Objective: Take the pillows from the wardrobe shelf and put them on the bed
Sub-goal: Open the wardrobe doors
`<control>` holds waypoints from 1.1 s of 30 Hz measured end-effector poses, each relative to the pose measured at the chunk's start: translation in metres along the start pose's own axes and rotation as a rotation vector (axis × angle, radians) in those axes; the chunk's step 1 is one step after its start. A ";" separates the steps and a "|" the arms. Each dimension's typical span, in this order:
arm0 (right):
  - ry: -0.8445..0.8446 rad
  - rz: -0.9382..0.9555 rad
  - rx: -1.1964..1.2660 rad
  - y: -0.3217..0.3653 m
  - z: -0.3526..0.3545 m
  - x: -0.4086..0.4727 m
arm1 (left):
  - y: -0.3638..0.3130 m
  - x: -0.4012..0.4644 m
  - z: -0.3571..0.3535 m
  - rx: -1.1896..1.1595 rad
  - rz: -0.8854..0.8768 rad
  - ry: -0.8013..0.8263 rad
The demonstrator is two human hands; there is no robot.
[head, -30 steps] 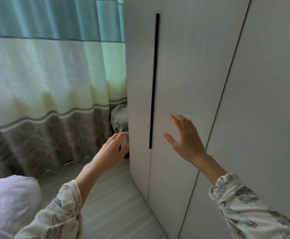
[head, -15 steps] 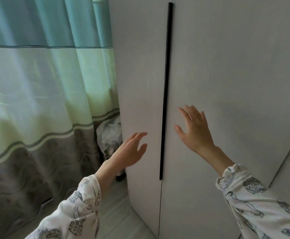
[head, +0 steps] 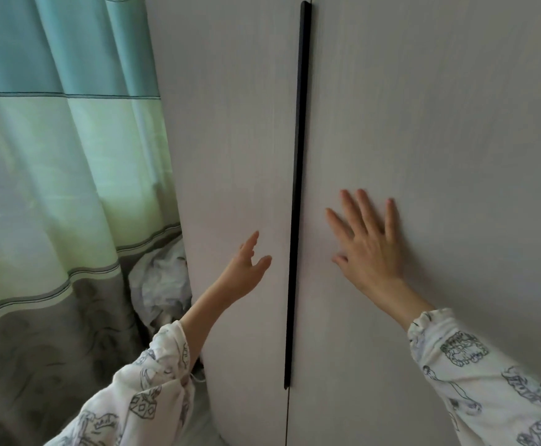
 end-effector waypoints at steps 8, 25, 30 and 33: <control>-0.074 -0.004 -0.055 0.000 -0.006 0.001 | -0.020 0.023 -0.041 -0.166 -0.004 0.073; 0.041 -0.002 -0.020 0.001 0.000 -0.001 | 0.005 -0.018 -0.006 -0.115 0.070 -0.059; 0.049 0.000 0.040 0.009 0.009 -0.001 | 0.020 -0.058 0.032 -0.122 0.095 -0.118; 0.126 0.008 0.146 0.023 0.013 -0.002 | 0.019 -0.073 0.048 -0.104 0.112 -0.128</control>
Point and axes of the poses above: each hand's wrist, its own x-axis towards the middle knuckle, its own z-axis out of the back of the hand, y = z × x, the point moved 5 cm from there along x, towards the middle knuckle, and after that the axes turned 7 degrees about x, right-handed, at the moved point
